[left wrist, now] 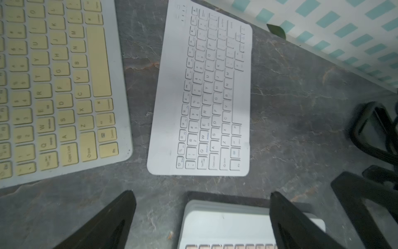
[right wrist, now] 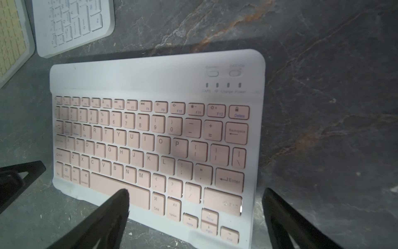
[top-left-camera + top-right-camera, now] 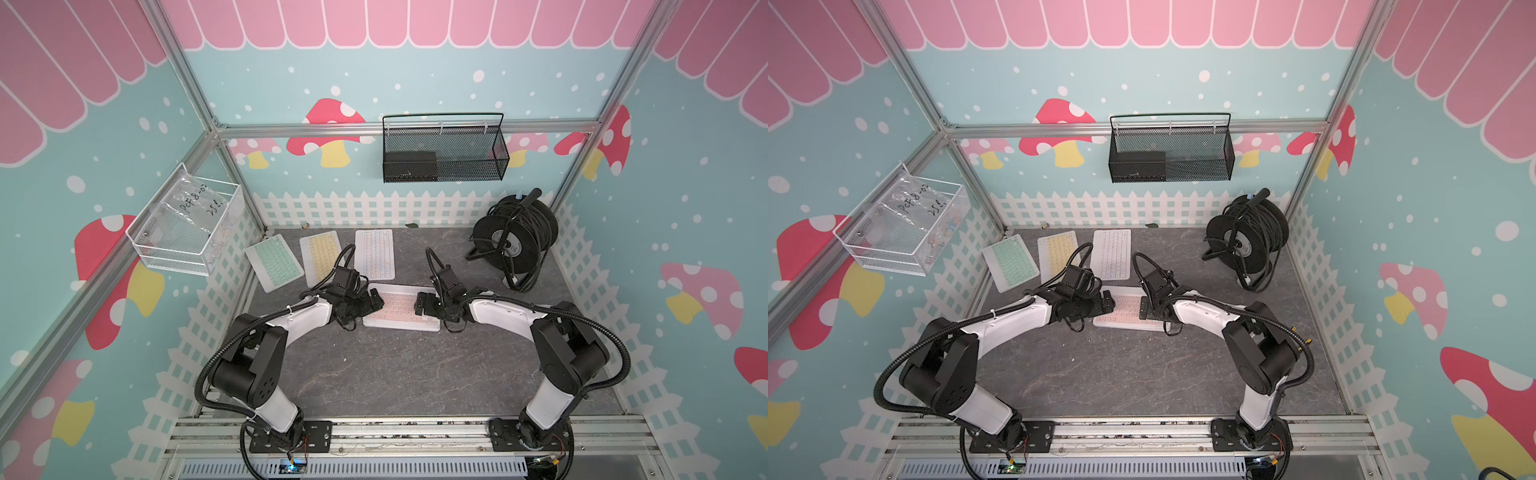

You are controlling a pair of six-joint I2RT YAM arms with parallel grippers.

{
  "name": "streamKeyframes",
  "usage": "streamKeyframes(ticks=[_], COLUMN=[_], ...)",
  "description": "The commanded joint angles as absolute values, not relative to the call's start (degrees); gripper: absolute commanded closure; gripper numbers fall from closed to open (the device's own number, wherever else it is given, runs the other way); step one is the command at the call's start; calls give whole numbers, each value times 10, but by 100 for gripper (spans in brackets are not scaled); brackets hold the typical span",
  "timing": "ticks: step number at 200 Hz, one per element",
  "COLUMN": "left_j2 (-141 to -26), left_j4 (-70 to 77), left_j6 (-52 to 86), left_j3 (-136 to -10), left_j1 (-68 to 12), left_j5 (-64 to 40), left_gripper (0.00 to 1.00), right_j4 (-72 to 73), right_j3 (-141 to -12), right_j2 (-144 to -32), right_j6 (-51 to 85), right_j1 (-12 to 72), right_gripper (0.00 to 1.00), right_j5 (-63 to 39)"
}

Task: Stack the numeric keypads
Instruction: Place the numeric keypad at the numeric keypad.

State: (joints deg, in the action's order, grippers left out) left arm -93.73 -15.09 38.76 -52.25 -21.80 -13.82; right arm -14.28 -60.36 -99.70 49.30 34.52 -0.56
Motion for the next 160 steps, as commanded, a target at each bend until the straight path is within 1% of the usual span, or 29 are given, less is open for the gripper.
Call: streamKeyframes(ticks=[1, 38, 44, 104, 160], left_j2=[-950, -954, -954, -961, -929], left_j4=[-152, -161, -164, -175, -199], left_j6=[371, 367, 365, 363, 346], left_j3=[-540, -551, -553, -557, -559], left_j1=[-226, -232, -249, -266, -266], left_j5=[-123, -116, -115, -94, -45], left_gripper=[0, 0, 0, 1, 0], right_j4=[-170, -175, -175, -181, -185], right_j3=[-624, -626, -626, -628, -628], right_j2=[-1014, -1017, -1017, -1020, -1019], right_j6=[487, 491, 492, 496, 498], right_j1=[356, 360, 360, 365, 368], right_gripper=[2, 2, 2, 2, 1], right_j5=[14, 19, 19, 22, 31])
